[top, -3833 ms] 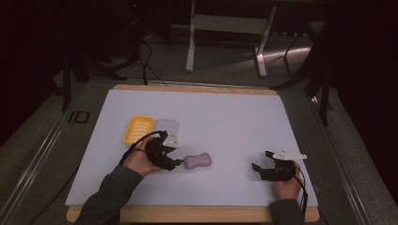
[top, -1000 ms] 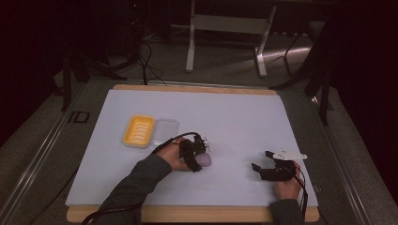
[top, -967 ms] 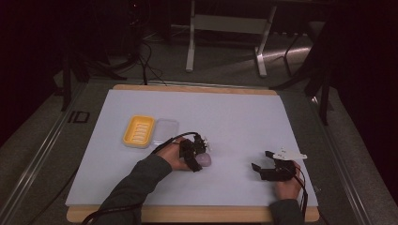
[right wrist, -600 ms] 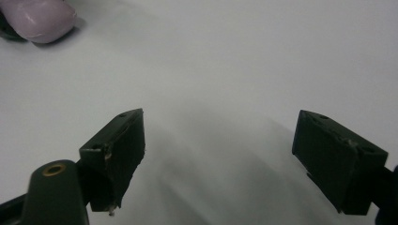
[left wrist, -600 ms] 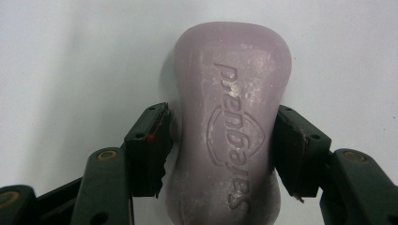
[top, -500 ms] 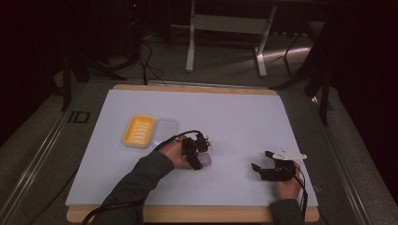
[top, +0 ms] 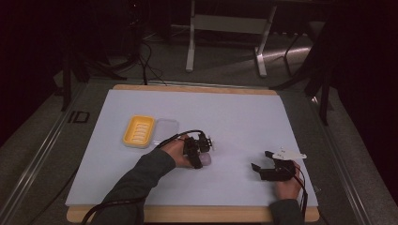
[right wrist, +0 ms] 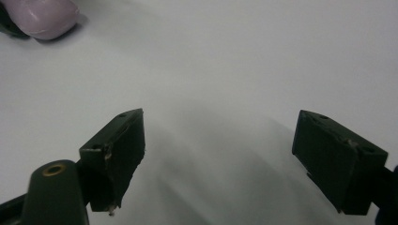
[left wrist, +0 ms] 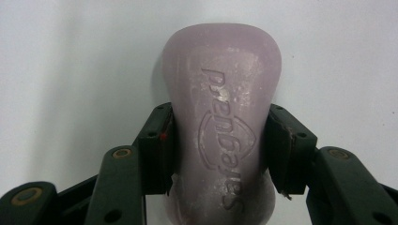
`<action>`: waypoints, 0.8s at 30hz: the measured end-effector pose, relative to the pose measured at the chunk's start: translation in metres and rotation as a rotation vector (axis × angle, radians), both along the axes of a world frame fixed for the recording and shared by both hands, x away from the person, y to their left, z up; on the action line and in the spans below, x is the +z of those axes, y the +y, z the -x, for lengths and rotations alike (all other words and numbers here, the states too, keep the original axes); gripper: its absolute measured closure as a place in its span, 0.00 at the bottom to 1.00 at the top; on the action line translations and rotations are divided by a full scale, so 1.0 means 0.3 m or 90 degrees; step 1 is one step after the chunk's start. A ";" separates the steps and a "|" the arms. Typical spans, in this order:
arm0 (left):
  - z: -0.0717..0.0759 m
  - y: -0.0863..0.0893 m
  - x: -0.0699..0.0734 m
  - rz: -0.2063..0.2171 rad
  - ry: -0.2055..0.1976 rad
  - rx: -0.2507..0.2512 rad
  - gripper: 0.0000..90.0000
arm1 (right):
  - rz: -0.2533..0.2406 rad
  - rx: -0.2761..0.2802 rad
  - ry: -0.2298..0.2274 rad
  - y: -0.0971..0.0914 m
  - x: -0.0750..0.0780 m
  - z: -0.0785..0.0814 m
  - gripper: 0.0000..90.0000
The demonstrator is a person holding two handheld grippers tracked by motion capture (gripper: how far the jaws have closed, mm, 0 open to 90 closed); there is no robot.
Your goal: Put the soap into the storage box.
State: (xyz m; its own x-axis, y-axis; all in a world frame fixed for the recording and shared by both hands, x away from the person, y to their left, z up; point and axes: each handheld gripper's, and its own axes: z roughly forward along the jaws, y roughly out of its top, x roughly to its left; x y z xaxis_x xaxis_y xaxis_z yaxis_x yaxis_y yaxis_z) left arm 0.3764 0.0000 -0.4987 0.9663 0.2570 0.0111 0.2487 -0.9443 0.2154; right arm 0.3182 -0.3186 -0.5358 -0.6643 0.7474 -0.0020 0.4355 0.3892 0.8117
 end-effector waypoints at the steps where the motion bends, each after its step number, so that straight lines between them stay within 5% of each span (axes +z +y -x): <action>1: 0.000 0.000 0.000 0.000 0.000 -0.001 0.55 | 0.000 -0.001 0.001 0.000 0.000 0.001 0.19; 24: -0.049 0.035 0.010 -0.002 0.004 0.035 0.55 | 0.000 0.000 0.001 0.001 0.000 0.001 0.19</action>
